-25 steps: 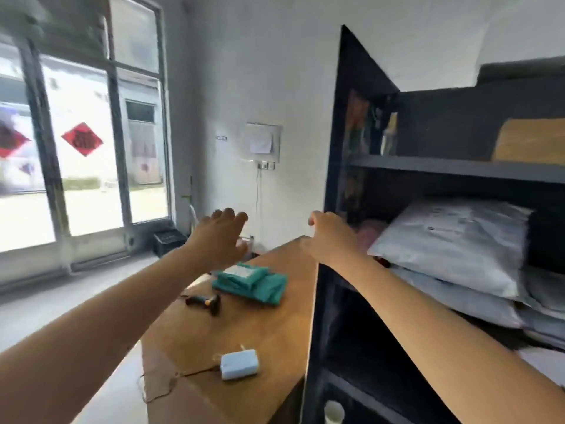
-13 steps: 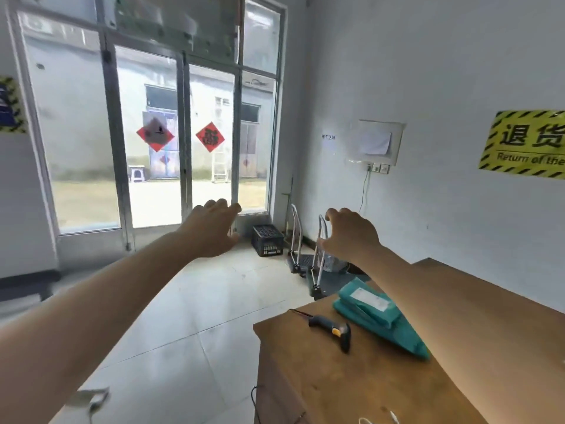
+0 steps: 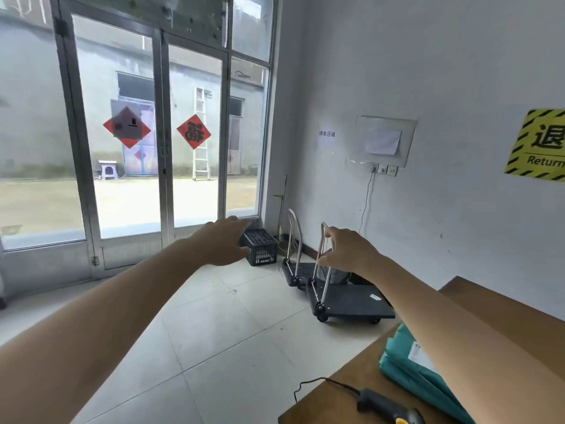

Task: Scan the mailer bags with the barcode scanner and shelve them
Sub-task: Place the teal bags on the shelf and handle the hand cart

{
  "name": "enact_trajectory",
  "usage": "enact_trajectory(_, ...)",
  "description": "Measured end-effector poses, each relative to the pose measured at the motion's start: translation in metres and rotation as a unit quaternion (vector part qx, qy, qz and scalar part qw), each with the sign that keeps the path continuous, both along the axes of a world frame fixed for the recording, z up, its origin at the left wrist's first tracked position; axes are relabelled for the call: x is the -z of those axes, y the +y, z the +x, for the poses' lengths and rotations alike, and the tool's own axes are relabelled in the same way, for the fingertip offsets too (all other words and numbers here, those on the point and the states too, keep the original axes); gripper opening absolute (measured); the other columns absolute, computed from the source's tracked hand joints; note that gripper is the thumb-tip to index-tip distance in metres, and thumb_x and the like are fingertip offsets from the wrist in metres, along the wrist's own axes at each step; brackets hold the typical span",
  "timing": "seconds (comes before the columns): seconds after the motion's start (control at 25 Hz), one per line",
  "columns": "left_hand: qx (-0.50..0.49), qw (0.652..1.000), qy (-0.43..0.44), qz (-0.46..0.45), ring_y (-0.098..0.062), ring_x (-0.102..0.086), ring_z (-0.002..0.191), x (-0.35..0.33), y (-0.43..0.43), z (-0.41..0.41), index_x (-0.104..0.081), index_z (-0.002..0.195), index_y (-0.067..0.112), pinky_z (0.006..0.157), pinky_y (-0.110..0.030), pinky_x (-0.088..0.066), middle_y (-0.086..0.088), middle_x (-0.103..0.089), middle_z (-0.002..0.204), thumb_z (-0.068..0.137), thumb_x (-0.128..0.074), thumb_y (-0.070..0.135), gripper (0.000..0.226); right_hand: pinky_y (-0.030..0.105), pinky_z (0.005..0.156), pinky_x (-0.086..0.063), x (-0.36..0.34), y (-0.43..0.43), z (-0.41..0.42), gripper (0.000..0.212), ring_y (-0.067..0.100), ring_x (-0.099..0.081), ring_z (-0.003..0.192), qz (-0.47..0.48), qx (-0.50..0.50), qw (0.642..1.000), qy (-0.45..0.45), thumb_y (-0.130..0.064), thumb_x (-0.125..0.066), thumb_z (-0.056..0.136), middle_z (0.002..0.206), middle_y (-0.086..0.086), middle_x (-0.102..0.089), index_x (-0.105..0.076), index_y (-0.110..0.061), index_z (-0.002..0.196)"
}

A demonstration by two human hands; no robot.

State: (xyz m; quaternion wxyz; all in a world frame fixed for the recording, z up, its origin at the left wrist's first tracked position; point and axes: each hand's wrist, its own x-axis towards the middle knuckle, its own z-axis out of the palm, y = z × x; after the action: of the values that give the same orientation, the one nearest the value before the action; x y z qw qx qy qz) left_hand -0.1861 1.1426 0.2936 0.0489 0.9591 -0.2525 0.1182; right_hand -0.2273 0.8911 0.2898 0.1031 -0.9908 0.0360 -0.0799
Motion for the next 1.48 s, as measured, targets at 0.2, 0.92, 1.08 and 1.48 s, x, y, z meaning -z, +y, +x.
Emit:
enact_trajectory(0.2, 0.084, 0.996, 0.013, 0.023, -0.024, -0.045, 0.124, 0.014, 0.009, 0.145, -0.033, 0.141, 0.015, 0.101, -0.038, -0.040, -0.007, -0.047, 0.137, 0.089, -0.055, 0.035, 0.060, 0.035, 0.089, -0.045, 0.022, 0.010, 0.122, 0.067, 0.025, -0.051, 0.114, -0.002, 0.069, 0.998, 0.014, -0.036, -0.068, 0.080, 0.126, 0.009, -0.053, -0.040, -0.016, 0.138)
enact_trajectory(0.92, 0.453, 0.877, 0.006, 0.159, -0.029, -0.001, 0.149, 0.046, -0.348, 0.404, 0.004, 0.153, 0.022, 0.118, -0.045, -0.018, -0.013, 0.007, 0.160, 0.095, -0.047, 0.039, 0.079, 0.042, 0.115, -0.026, 0.060, -0.201, 0.264, 0.089, 0.028, -0.010, 0.149, 0.011, 0.378, 0.919, 0.110, -0.057, -0.052, 0.088, 0.163, 0.010, -0.004, -0.003, -0.023, 0.155)
enact_trajectory(1.08, 0.565, 0.806, 0.020, 0.178, -0.029, -0.001, 0.149, 0.075, -0.453, 0.366, 0.006, 0.152, 0.025, 0.118, -0.046, -0.018, -0.013, 0.007, 0.160, 0.094, -0.048, 0.042, 0.081, 0.042, 0.117, -0.024, 0.089, -0.251, 0.192, 0.088, 0.027, -0.012, 0.149, 0.101, 0.525, 0.841, 0.083, -0.055, -0.055, 0.088, 0.163, 0.009, -0.004, -0.008, -0.024, 0.155)
enact_trajectory(1.48, 0.718, 0.578, 0.163, 0.352, -0.029, -0.003, 0.149, 0.267, -0.606, 0.260, 0.006, 0.153, 0.021, 0.118, -0.049, -0.014, -0.005, 0.014, 0.160, 0.089, -0.033, 0.068, 0.089, 0.035, 0.104, -0.039, 0.249, -0.241, 0.110, 0.111, 0.022, -0.044, 0.132, 0.411, 0.796, 0.389, -0.214, -0.071, -0.064, 0.070, 0.152, 0.000, -0.038, -0.013, -0.018, 0.152)
